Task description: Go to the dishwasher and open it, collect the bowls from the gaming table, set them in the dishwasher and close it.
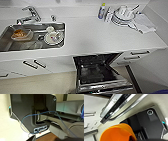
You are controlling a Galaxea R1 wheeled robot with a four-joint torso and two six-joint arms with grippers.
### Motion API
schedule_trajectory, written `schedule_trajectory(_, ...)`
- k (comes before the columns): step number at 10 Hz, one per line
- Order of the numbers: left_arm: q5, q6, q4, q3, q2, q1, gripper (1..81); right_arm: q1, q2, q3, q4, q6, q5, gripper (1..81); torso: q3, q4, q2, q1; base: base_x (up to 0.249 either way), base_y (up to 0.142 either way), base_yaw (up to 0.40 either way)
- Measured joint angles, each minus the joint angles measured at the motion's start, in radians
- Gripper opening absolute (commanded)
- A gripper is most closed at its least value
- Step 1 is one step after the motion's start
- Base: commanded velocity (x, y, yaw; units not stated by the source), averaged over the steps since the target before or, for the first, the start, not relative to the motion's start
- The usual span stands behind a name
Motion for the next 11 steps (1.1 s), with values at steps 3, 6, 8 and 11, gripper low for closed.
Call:
schedule_trajectory(3,-0.147,0.0,0.03,-0.325,0.126,0.109,81.1,0.118,-0.003,0.019,0.021,0.071,-0.01,1.0,0.0,0.0,0.0,0.0,0.0,0.0,0.0)
schedule_trajectory(6,-0.321,0.0,0.05,-0.62,0.276,0.206,81.1,0.232,-0.003,0.032,0.07,0.1,-0.018,1.0,0.0,0.0,0.0,0.0,0.0,0.0,0.0)
schedule_trajectory(8,-0.41,0.0,0.055,-0.819,0.376,0.237,81.1,0.317,0.05,0.02,0.139,0.11,-0.04,1.0,0.0,0.0,0.0,0.0,0.0,0.0,0.0)
schedule_trajectory(11,-0.543,0.0,0.062,-1.054,0.606,0.29,81.1,0.378,0.172,-0.074,0.203,0.117,-0.074,1.0,0.0,0.0,0.0,0.0,0.0,0.0,0.0)
